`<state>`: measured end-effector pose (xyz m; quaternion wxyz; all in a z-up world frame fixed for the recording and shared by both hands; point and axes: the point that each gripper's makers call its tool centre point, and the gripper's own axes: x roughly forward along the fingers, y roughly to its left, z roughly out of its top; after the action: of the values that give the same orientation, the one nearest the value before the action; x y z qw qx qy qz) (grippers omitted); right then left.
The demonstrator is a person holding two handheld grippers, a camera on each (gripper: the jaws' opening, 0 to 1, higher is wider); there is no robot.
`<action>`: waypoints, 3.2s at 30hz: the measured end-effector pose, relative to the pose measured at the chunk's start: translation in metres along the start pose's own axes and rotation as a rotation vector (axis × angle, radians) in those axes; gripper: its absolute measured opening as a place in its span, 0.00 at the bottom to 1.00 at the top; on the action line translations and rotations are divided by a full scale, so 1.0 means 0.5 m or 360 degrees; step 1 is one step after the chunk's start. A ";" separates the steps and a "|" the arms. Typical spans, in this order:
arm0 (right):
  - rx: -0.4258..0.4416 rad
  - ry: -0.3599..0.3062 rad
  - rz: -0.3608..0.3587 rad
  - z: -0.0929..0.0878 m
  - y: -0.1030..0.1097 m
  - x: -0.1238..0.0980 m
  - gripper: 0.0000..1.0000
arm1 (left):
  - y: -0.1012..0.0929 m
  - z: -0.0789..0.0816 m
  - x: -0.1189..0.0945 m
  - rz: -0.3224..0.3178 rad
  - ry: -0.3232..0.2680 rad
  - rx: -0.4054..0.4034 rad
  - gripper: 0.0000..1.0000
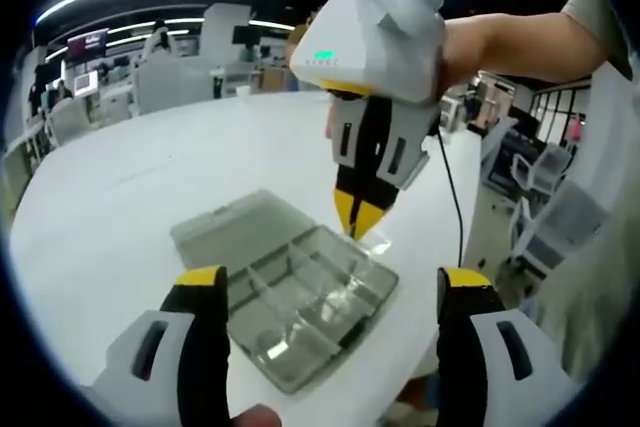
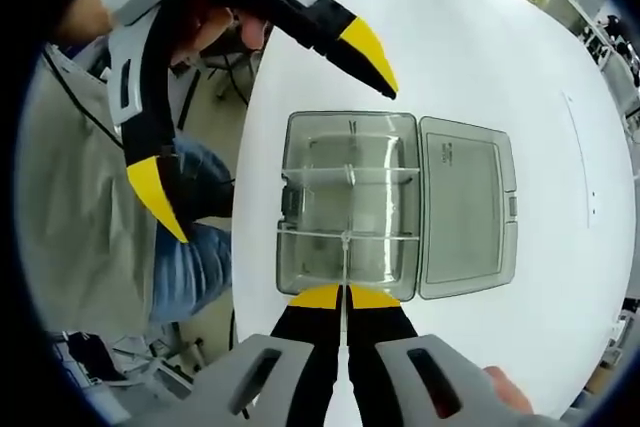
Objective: Insert the divider into the dual guide fixture by aligning both edges with the guide slots and pushing it downward to the bottom, including one-sided entry, uneven engagement, binding, and posture correction.
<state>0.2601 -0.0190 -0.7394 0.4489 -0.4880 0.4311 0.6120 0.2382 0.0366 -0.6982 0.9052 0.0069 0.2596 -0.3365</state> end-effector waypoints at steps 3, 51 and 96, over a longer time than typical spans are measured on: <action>0.0008 -0.0008 0.0003 0.002 0.002 0.001 0.00 | 0.000 -0.001 0.000 0.0004 0.0001 -0.0004 0.84; 0.0007 -0.0014 0.0023 -0.010 -0.005 0.047 0.00 | -0.010 -0.002 -0.022 0.0053 -0.0011 -0.0021 0.84; 0.0037 0.0023 0.0023 -0.016 -0.008 0.096 0.00 | -0.014 -0.010 -0.036 0.0093 -0.0007 -0.0032 0.84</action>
<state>0.2600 -0.0198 -0.7885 0.4470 -0.4840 0.4449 0.6067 0.2200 0.0430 -0.6927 0.9152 0.0047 0.2608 -0.3073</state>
